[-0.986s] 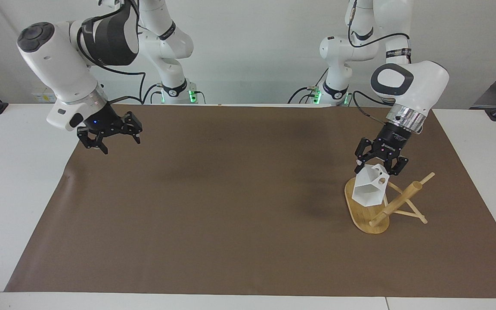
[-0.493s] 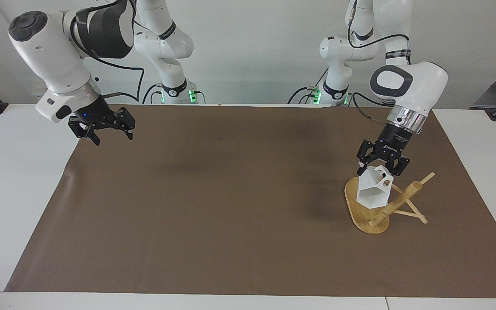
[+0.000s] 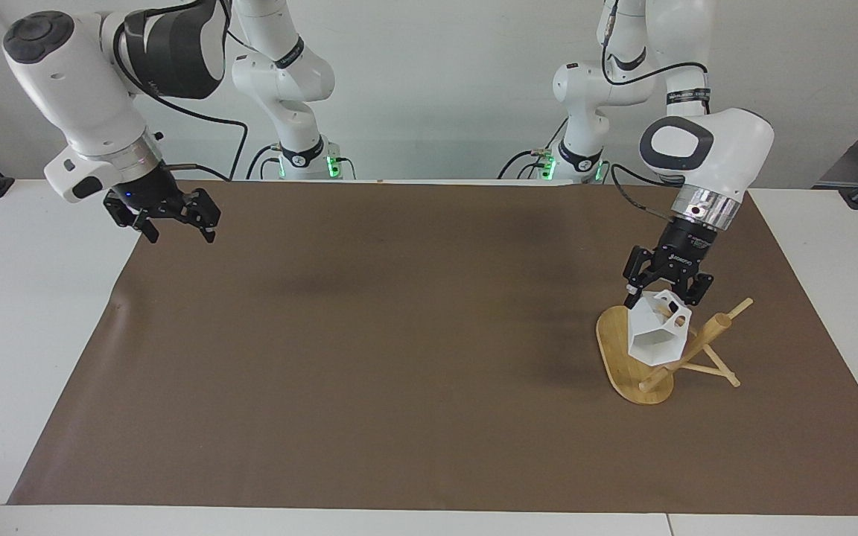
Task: Hang cup on rack
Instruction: 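Hang the cup on the mug tree peg with the left gripper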
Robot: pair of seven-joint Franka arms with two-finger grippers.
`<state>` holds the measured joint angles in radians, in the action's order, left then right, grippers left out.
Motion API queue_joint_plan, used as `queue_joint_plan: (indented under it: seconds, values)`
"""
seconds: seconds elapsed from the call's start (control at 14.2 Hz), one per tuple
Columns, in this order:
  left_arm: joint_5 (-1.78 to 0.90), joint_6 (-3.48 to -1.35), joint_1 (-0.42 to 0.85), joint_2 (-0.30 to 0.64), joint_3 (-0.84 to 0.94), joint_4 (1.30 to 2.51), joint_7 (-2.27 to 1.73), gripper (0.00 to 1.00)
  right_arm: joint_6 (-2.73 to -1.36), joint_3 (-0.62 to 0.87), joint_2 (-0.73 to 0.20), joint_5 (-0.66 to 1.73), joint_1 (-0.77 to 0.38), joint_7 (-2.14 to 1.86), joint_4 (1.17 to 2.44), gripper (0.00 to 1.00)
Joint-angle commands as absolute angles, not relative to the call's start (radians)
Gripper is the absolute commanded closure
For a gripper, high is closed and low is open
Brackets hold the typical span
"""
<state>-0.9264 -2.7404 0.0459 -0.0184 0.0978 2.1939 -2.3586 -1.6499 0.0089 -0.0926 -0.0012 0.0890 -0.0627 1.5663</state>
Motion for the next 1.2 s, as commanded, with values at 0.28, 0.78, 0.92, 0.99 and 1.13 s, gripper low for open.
queue_joint_plan:
  seconds: [0.28,0.78,0.92,0.99,1.13]
  values:
    - [-0.925,-2.786,0.048,-0.014,0.095,2.215,-2.447,1.0,-1.641,-0.005,-0.06,-0.022,0.092,-0.046,1.559,0.0]
    - [-0.917,-2.775,0.038,-0.011,0.089,2.201,-2.437,0.0,-1.643,-0.049,-0.052,-0.021,0.094,-0.077,1.565,0.0]
    - [-0.908,-2.743,0.015,-0.02,0.087,2.203,-2.434,0.0,-1.643,-0.057,-0.052,-0.021,0.095,-0.109,1.565,0.0]
    - [-0.887,-2.72,-0.006,-0.026,0.086,2.203,-2.433,0.0,-1.643,-0.06,-0.051,-0.021,0.095,-0.11,1.563,0.0]
    - [-0.781,-2.653,-0.043,-0.047,0.086,2.2,-2.433,0.0,-1.643,-0.06,-0.046,-0.012,0.095,-0.107,1.562,0.0]
